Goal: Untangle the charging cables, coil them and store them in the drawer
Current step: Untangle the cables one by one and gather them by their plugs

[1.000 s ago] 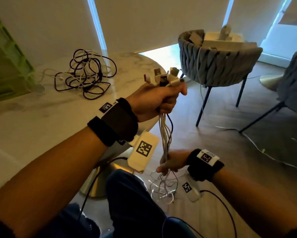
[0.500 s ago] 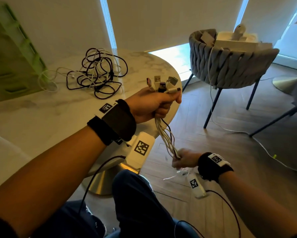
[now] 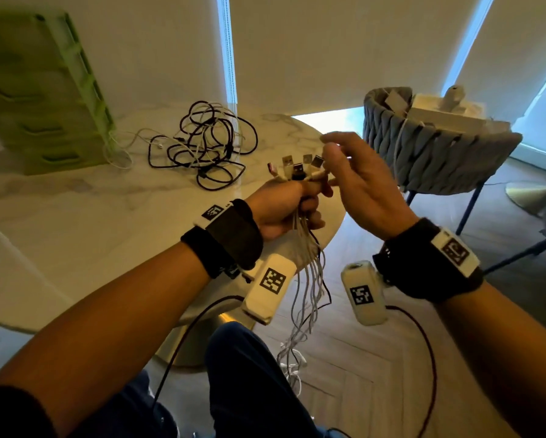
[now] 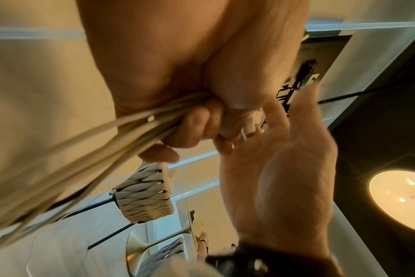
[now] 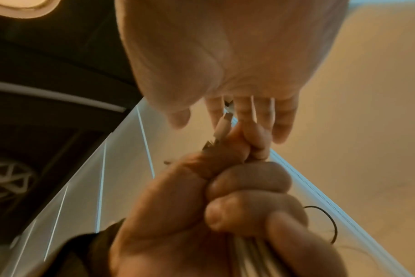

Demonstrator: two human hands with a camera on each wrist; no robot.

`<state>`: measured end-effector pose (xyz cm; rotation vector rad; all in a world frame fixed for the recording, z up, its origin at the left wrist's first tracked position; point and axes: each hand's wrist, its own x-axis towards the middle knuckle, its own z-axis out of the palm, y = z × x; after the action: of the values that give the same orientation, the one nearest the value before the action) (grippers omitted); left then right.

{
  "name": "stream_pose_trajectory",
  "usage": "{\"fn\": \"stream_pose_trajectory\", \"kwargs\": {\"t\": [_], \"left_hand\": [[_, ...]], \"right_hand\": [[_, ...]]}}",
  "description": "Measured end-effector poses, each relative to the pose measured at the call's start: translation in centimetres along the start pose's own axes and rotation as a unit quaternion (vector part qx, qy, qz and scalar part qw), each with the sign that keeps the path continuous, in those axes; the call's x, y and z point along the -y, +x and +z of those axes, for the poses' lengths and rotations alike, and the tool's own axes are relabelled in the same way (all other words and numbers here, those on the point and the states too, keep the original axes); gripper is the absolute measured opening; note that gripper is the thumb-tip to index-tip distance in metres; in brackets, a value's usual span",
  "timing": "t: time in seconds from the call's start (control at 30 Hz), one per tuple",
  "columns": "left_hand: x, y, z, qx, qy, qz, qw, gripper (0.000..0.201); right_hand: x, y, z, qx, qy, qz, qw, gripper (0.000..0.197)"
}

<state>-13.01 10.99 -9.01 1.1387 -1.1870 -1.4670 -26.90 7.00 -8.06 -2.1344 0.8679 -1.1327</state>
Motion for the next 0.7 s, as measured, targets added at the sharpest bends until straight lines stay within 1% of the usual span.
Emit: {"fn": "stream_pose_trajectory", "kwargs": {"t": [0.03, 0.1, 0.17, 0.23, 0.3, 0.33, 0.4, 0.43, 0.47, 0.57, 0.67, 0.7], "left_hand": [[0.1, -0.2, 0.0, 0.003, 0.005, 0.005, 1.000, 0.028], [-0.1, -0.7, 0.0, 0.002, 0.017, 0.022, 1.000, 0.024], [-0.1, -0.9, -0.3, -0.009, 0.020, 0.037, 0.999, 0.016], [-0.2, -1.5, -0.5, 0.000, 0.011, 0.058, 0.998, 0.006], [-0.2, -2.0, -0.7, 0.011, 0.003, 0.069, 0.998, 0.028], [-0.3, -2.2, -0.5, 0.008, 0.001, 0.071, 0.997, 0.027], [-0.7, -2.4, -0.1, -0.016, 0.015, 0.071, 0.997, 0.007], [-0.7, -2.2, 0.0, -0.016, 0.025, 0.065, 0.997, 0.006], [-0.9, -2.2, 0.1, -0.011, 0.035, 0.059, 0.998, 0.008], [-1.4, -2.0, 0.2, -0.023, 0.047, 0.049, 0.997, 0.012], [-1.7, -1.9, 0.6, -0.055, 0.021, 0.069, 0.996, 0.021], [-1.8, -1.9, 0.8, -0.065, 0.011, 0.077, 0.995, 0.020]], "right_hand": [[0.6, 0.6, 0.4, 0.016, 0.004, -0.013, 1.000, 0.038], [1.8, 1.6, 1.0, 0.086, -0.040, -0.015, 0.995, 0.043], [2.5, 2.1, 1.5, 0.141, -0.075, -0.030, 0.987, 0.036], [3.0, 1.9, 1.8, 0.161, -0.076, -0.079, 0.981, 0.033], [3.2, 1.5, 2.2, 0.150, -0.081, -0.122, 0.978, 0.039], [3.2, 1.3, 2.4, 0.127, -0.082, -0.131, 0.980, 0.038], [3.5, 1.2, 2.8, 0.055, -0.066, -0.127, 0.988, 0.025], [3.6, 1.2, 2.9, 0.024, -0.051, -0.128, 0.990, 0.019], [3.9, 1.3, 2.9, 0.005, -0.032, -0.128, 0.991, 0.018], [4.5, 1.7, 2.5, 0.002, -0.005, -0.117, 0.993, 0.030], [4.8, 2.0, 2.4, 0.003, -0.056, -0.127, 0.990, 0.029], [4.8, 2.1, 2.4, 0.004, -0.068, -0.123, 0.990, 0.026]]}}
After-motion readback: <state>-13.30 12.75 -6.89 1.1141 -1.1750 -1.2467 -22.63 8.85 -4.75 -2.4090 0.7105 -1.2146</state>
